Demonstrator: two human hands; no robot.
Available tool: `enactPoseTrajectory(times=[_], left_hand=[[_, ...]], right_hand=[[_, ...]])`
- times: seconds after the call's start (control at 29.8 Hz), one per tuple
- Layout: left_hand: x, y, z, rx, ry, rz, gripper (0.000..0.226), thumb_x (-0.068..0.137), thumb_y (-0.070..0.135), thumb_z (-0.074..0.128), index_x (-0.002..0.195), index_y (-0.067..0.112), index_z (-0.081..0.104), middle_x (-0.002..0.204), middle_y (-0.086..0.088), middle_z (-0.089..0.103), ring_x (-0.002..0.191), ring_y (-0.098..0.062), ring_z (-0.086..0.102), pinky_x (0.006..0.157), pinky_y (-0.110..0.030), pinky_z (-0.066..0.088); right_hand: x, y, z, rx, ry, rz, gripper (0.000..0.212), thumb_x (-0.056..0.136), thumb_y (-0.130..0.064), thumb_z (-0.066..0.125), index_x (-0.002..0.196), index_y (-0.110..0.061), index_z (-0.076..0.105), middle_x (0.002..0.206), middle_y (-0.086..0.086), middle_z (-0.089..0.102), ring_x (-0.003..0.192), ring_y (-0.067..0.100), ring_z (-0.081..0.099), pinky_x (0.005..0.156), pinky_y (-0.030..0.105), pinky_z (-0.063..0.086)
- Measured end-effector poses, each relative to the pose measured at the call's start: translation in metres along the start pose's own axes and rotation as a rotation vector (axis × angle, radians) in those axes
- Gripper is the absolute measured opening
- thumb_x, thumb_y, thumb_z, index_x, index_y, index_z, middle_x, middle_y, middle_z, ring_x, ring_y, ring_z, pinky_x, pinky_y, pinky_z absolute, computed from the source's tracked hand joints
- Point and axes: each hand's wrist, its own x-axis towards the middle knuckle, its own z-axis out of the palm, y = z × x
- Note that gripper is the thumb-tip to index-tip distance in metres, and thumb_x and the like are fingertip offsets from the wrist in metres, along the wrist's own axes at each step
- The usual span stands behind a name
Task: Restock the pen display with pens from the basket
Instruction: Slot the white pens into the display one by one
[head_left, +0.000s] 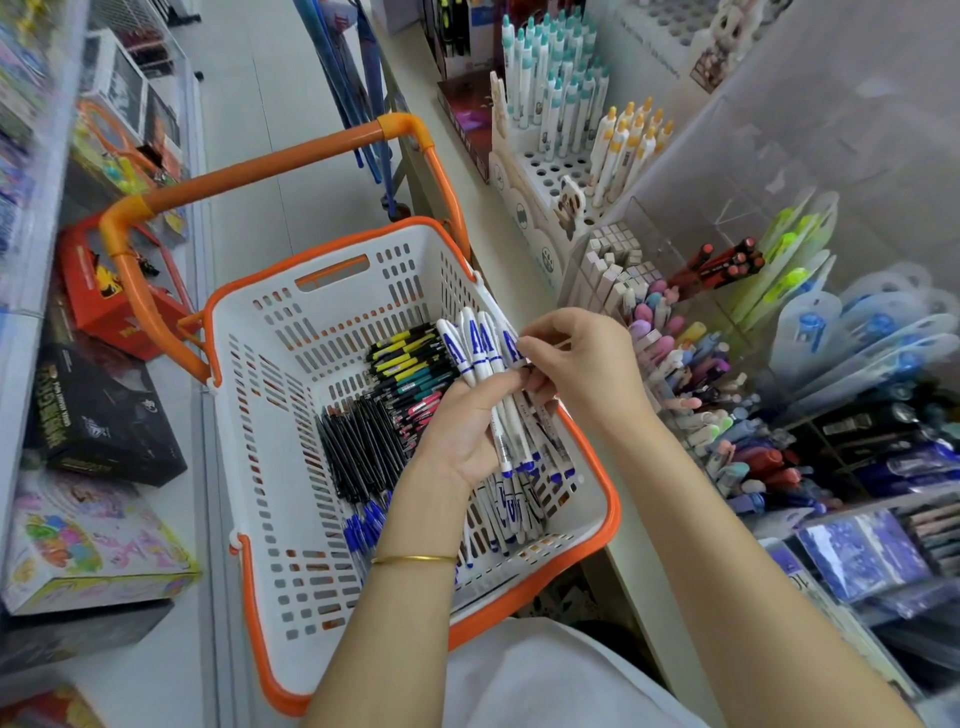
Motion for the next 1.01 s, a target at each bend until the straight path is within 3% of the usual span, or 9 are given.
enactPoseTrajectory(times=[0.07, 0.17, 0.27, 0.34, 0.44, 0.6, 0.77, 0.84, 1.01], left_hand=[[0.003, 0.0, -0.002, -0.064, 0.036, -0.03, 0.014, 0.095, 0.004, 0.054, 0.097, 0.004, 0.067, 0.081, -0.01, 0.069, 0.071, -0.02, 0.069, 0.063, -0.034, 0.058], [0.006, 0.002, -0.004, -0.178, 0.107, -0.024, 0.014, 0.095, 0.004, 0.052, 0.092, 0.004, 0.066, 0.075, -0.007, 0.069, 0.064, -0.016, 0.069, 0.058, -0.03, 0.058], [0.008, 0.007, -0.006, -0.281, 0.149, 0.044, 0.014, 0.096, 0.005, 0.05, 0.089, 0.006, 0.063, 0.075, -0.006, 0.07, 0.065, -0.015, 0.07, 0.068, -0.033, 0.06], [0.008, 0.009, -0.006, -0.357, 0.17, 0.079, 0.012, 0.096, 0.005, 0.051, 0.091, 0.005, 0.062, 0.075, -0.007, 0.07, 0.065, -0.016, 0.071, 0.065, -0.032, 0.061], [0.008, 0.011, -0.005, -0.449, 0.204, 0.103, 0.009, 0.096, 0.005, 0.051, 0.094, 0.003, 0.06, 0.071, -0.008, 0.072, 0.063, -0.016, 0.072, 0.057, -0.03, 0.059], [0.01, 0.011, -0.006, -0.498, 0.205, 0.115, 0.01, 0.098, 0.004, 0.048, 0.101, 0.001, 0.057, 0.079, -0.013, 0.074, 0.071, -0.019, 0.074, 0.065, -0.034, 0.061], [0.015, 0.008, -0.009, -0.506, 0.258, 0.109, 0.013, 0.096, 0.0, 0.048, 0.107, 0.001, 0.056, 0.086, -0.011, 0.068, 0.083, -0.021, 0.066, 0.067, -0.032, 0.058], [0.017, 0.007, -0.011, -0.528, 0.266, 0.123, 0.015, 0.096, -0.001, 0.047, 0.108, 0.004, 0.056, 0.087, -0.009, 0.066, 0.083, -0.018, 0.064, 0.066, -0.03, 0.057], [0.021, 0.01, -0.024, -0.602, 0.271, 0.2, 0.021, 0.096, -0.003, 0.045, 0.113, 0.006, 0.054, 0.074, -0.004, 0.069, 0.059, -0.01, 0.066, 0.061, -0.027, 0.059]], right_hand=[[-0.002, 0.004, -0.002, -0.037, 0.041, -0.032, 0.007, 0.086, -0.01, 0.063, 0.091, -0.011, 0.068, 0.075, 0.005, 0.067, 0.065, 0.018, 0.065, 0.063, 0.033, 0.055], [-0.012, 0.007, -0.008, -0.09, 0.054, 0.0, 0.005, 0.088, -0.014, 0.061, 0.088, -0.011, 0.065, 0.074, -0.003, 0.064, 0.066, 0.013, 0.062, 0.063, 0.033, 0.055], [-0.022, 0.006, -0.011, -0.03, -0.155, 0.191, 0.026, 0.092, -0.034, 0.058, 0.091, -0.008, 0.062, 0.075, 0.004, 0.066, 0.056, 0.011, 0.06, 0.053, 0.028, 0.053], [-0.025, 0.007, -0.01, -0.01, -0.286, 0.289, 0.037, 0.093, -0.042, 0.054, 0.094, -0.006, 0.062, 0.074, 0.005, 0.066, 0.053, 0.01, 0.057, 0.049, 0.022, 0.051], [-0.025, 0.007, -0.009, 0.186, -0.374, 0.436, 0.037, 0.095, -0.039, 0.053, 0.106, -0.004, 0.06, 0.075, 0.007, 0.063, 0.052, 0.009, 0.053, 0.049, 0.021, 0.05], [-0.024, 0.003, -0.007, 0.374, -0.343, 0.541, 0.034, 0.091, -0.034, 0.062, 0.11, -0.007, 0.053, 0.072, 0.008, 0.062, 0.048, 0.013, 0.053, 0.046, 0.024, 0.048], [-0.021, 0.003, -0.01, 0.615, -0.402, 0.622, 0.027, 0.089, -0.006, 0.064, 0.113, -0.002, 0.052, 0.057, 0.007, 0.061, 0.044, 0.014, 0.053, 0.042, 0.022, 0.049], [-0.021, 0.006, -0.011, 0.623, -0.405, 0.629, 0.028, 0.088, -0.003, 0.064, 0.113, -0.002, 0.053, 0.056, 0.006, 0.059, 0.042, 0.012, 0.051, 0.04, 0.02, 0.047], [-0.019, 0.012, -0.032, 0.454, -0.449, 0.578, 0.011, 0.087, -0.002, 0.064, 0.098, -0.003, 0.061, 0.059, 0.005, 0.052, 0.047, 0.01, 0.043, 0.045, 0.019, 0.042]])
